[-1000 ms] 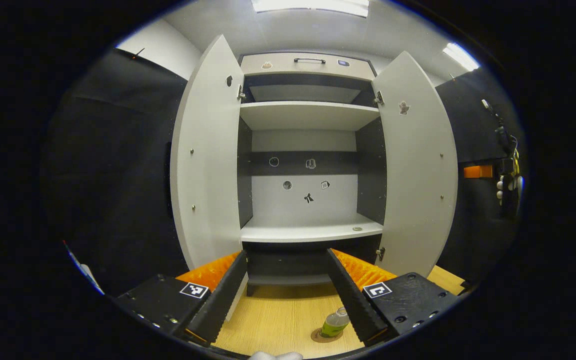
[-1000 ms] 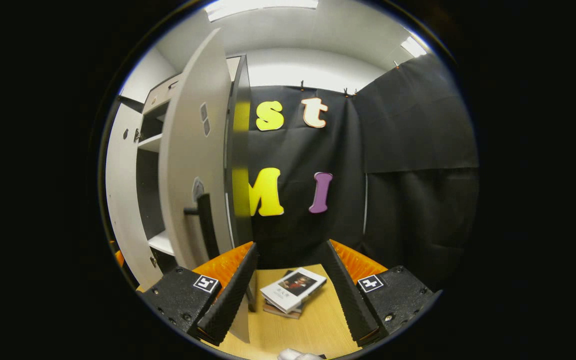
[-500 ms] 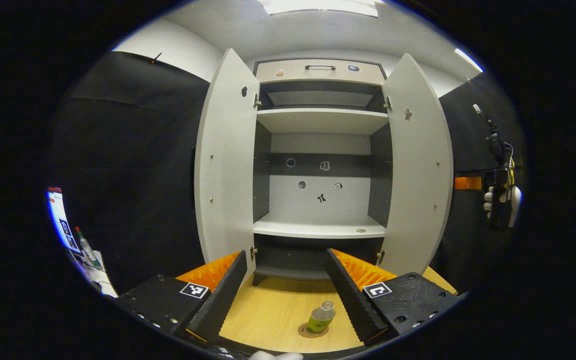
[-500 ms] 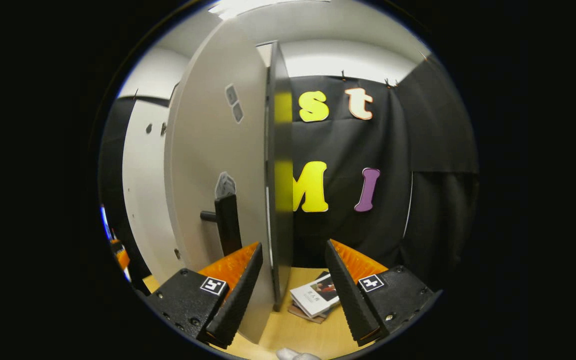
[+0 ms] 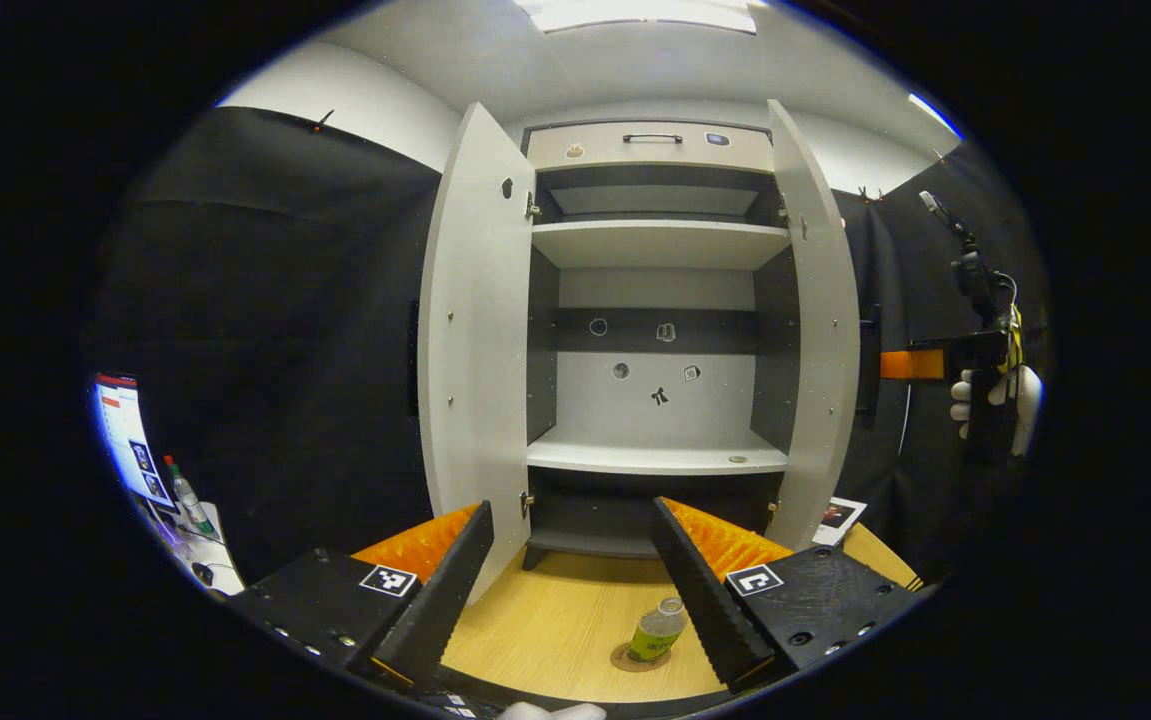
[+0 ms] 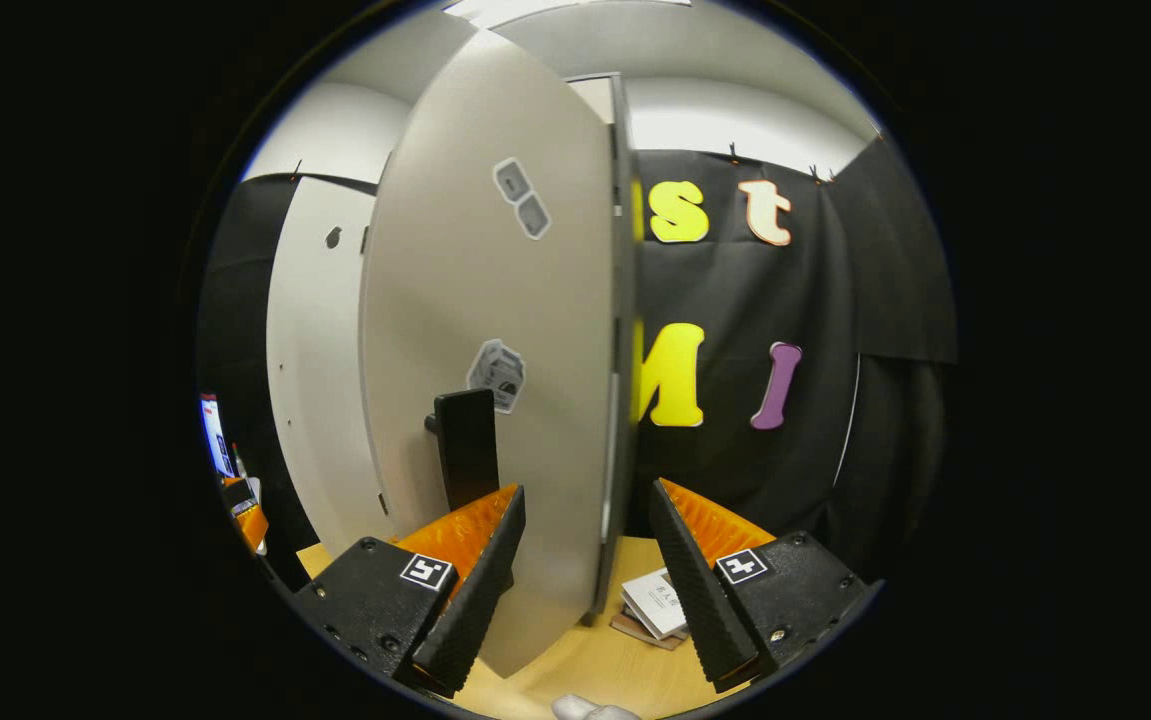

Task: Grasp the bottle in the cabinet with the left hand and place it on the coaster, then close the right door with the right hand and the left door with the left hand.

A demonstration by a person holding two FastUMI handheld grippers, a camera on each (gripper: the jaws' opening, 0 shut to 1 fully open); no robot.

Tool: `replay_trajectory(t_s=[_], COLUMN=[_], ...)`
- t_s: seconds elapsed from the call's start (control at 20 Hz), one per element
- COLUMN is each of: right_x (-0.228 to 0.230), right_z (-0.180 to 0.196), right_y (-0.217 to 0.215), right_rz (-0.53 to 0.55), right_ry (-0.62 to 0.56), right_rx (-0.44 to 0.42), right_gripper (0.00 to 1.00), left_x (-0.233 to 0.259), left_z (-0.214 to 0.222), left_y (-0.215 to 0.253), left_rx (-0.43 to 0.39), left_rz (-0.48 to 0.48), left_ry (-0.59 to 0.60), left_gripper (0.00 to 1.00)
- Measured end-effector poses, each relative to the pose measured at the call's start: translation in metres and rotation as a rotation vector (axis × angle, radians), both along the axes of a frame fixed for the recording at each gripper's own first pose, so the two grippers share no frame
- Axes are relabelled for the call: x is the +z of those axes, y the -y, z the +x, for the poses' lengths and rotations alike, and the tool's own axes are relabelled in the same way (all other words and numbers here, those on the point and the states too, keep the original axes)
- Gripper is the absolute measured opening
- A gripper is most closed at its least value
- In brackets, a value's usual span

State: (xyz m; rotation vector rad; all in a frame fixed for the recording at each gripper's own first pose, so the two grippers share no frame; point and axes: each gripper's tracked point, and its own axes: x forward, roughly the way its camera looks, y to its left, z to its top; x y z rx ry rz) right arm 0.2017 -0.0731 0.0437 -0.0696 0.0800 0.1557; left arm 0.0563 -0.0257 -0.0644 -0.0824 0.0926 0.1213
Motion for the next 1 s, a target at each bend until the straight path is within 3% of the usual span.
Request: replay_trajectory(t_s=[0.2, 0.4, 1.0], right_x=[-0.002, -0.008, -0.018], right_z=[0.017, 0.028, 0.003], right_y=[-0.034, -0.062, -0.044], right_rz=[-0.01, 0.064, 0.014], right_ry=[0.016, 0.002, -0.012], right_rx=[0.05, 0.083, -0.023], right_gripper=[0.78, 0.8, 0.8], left_x=[-0.005, -0.006, -0.005], left_z=[0.003, 0.006, 0.04], left_y=[-0.01, -0.023, -0.072], left_rx=[-0.003, -0.003, -0.018], left_rz=[-0.004, 0.002, -0.001], left_ry=[-0.009, -0.015, -0.002], left_gripper=[0.96, 0.96, 0.96])
